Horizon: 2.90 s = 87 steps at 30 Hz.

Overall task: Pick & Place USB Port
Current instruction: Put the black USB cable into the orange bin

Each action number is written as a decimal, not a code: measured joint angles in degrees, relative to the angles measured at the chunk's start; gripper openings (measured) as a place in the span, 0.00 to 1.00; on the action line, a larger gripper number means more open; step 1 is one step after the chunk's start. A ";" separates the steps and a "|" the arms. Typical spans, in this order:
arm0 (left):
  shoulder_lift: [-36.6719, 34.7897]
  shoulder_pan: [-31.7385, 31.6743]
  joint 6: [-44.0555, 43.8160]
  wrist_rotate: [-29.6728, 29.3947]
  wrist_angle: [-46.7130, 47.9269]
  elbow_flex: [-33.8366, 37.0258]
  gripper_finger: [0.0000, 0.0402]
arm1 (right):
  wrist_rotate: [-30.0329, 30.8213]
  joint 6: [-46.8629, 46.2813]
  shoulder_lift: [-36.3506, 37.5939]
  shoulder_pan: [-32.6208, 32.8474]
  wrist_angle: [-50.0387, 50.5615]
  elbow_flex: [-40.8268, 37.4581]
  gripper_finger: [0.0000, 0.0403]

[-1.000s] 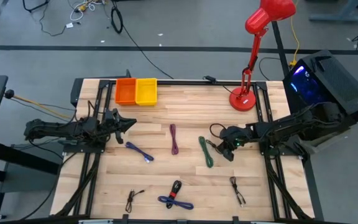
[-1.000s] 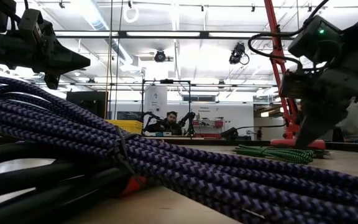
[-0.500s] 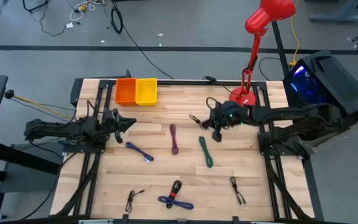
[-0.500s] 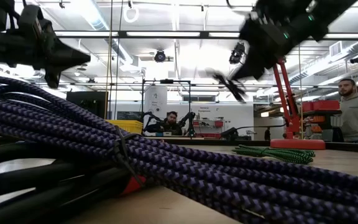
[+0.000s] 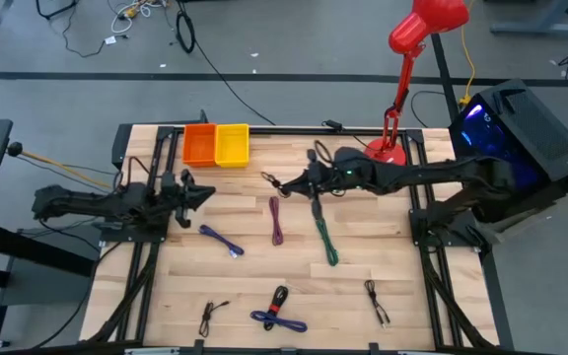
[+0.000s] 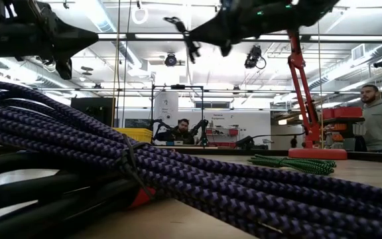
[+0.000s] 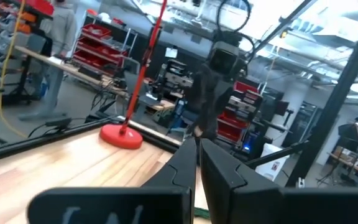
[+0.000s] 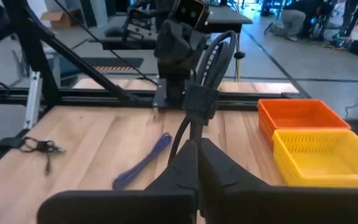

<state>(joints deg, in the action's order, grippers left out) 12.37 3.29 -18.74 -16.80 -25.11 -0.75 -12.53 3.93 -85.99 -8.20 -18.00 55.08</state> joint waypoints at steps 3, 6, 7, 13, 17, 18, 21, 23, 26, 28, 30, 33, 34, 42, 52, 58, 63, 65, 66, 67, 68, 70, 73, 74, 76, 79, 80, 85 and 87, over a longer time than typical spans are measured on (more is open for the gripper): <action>4.55 0.00 0.45 0.55 -4.35 0.00 0.06 | -0.84 1.38 -3.61 0.39 -1.38 3.52 0.00; 9.04 -0.01 1.43 1.83 -8.71 0.00 0.06 | -2.58 2.41 -5.97 0.50 -4.60 5.94 0.00; 10.43 -0.02 2.14 2.80 -10.38 0.01 0.06 | -3.02 2.56 -6.61 0.52 -5.69 6.43 0.00; 17.61 0.00 5.90 7.84 -21.93 0.00 0.06 | -3.61 2.58 -8.22 0.50 -6.84 7.86 0.00; 21.18 0.00 5.36 6.17 -24.96 -0.05 0.11 | -3.61 2.51 -8.22 0.88 -6.84 7.85 0.00; 22.09 0.00 4.49 5.76 -25.07 -0.37 0.14 | -3.61 2.51 -8.22 1.09 -6.86 7.86 0.00; 25.51 0.00 4.09 5.49 -25.10 -2.73 0.23 | -3.57 2.56 -8.21 1.55 -6.86 7.86 0.00; 28.42 0.00 4.13 5.49 -25.10 -5.16 0.30 | -3.56 2.52 -8.22 1.86 -6.89 7.86 0.00; 33.16 0.00 5.04 5.78 -23.56 -9.60 0.39 | -3.52 2.45 -8.22 2.28 -7.07 7.85 0.00; 36.32 0.00 5.98 7.14 -21.18 -12.64 0.44 | -3.45 2.28 -8.22 2.50 -7.61 7.86 0.00; 39.59 0.00 6.40 8.33 -19.79 -15.37 0.46 | -3.41 1.63 -8.21 2.69 -8.46 7.86 0.00; 44.27 0.00 7.36 9.16 -19.54 -18.88 0.48 | -3.41 1.09 -8.22 2.71 -9.36 7.84 0.00; 45.76 0.00 8.22 9.14 -19.51 -20.04 0.48 | -3.43 1.07 -8.22 2.75 -9.34 7.84 0.00; 52.77 0.00 13.39 9.11 -19.57 -26.99 0.46 | -3.43 1.09 -8.20 3.78 -7.43 7.83 0.00; 53.39 0.01 12.37 4.58 -14.29 -27.87 0.28 | -3.15 1.27 -8.20 3.71 -7.26 7.83 0.00; 53.37 0.00 13.34 4.53 -14.14 -27.87 0.08 | -3.17 1.27 -8.20 3.69 -7.80 7.79 0.00; 53.37 0.00 13.44 4.43 -13.90 -27.87 0.08 | -3.19 1.29 -8.20 3.69 -7.74 7.79 0.01; 53.37 0.00 13.46 3.51 -13.57 -27.87 0.08 | -3.19 1.29 -8.20 3.69 -7.78 7.79 0.03; 53.37 0.00 13.48 2.84 -13.37 -27.87 0.08 | -3.17 1.29 -8.20 3.68 -7.86 7.79 0.04; 53.33 0.00 13.46 2.44 -13.03 -27.87 0.08 | -3.18 1.29 -8.18 3.59 -7.89 7.79 0.06; 53.30 0.00 13.45 1.99 -12.76 -27.87 0.08 | -3.31 1.31 -8.18 3.41 -7.90 7.79 0.08; 53.24 -0.01 13.46 1.30 -11.67 -27.87 0.08 | -3.63 1.33 -8.07 3.03 -8.14 7.79 0.12; 52.51 -0.02 13.47 -1.27 -8.77 -27.86 0.08 | -3.82 1.53 -7.94 2.16 -8.27 7.79 0.17; 51.56 -0.02 13.48 -2.86 -6.59 -27.84 0.08 | -3.82 1.55 -7.94 1.83 -7.76 7.79 0.19; 49.16 -0.02 13.48 -6.86 -2.03 -27.85 0.08 | -3.79 1.33 -7.27 1.27 -5.51 7.79 0.23; 43.94 -0.04 13.34 -13.45 6.76 -27.85 0.08 | -3.69 1.20 -5.48 0.64 -1.37 7.79 0.28; 42.11 -0.24 13.03 -15.33 9.46 -27.85 0.08 | -3.54 1.20 -5.01 0.58 -0.36 7.79 0.29; 32.46 -2.89 10.40 -24.05 26.66 -27.82 0.08 | -3.52 1.29 -3.34 1.12 4.24 7.79 0.33; 29.17 -5.31 9.04 -26.37 31.32 -27.85 0.08 | -3.52 1.31 -3.28 1.63 4.32 7.79 0.33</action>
<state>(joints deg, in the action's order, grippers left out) 41.53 -2.02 -9.70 -43.17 6.21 -28.60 -16.05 5.23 -89.27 -6.57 -13.68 62.87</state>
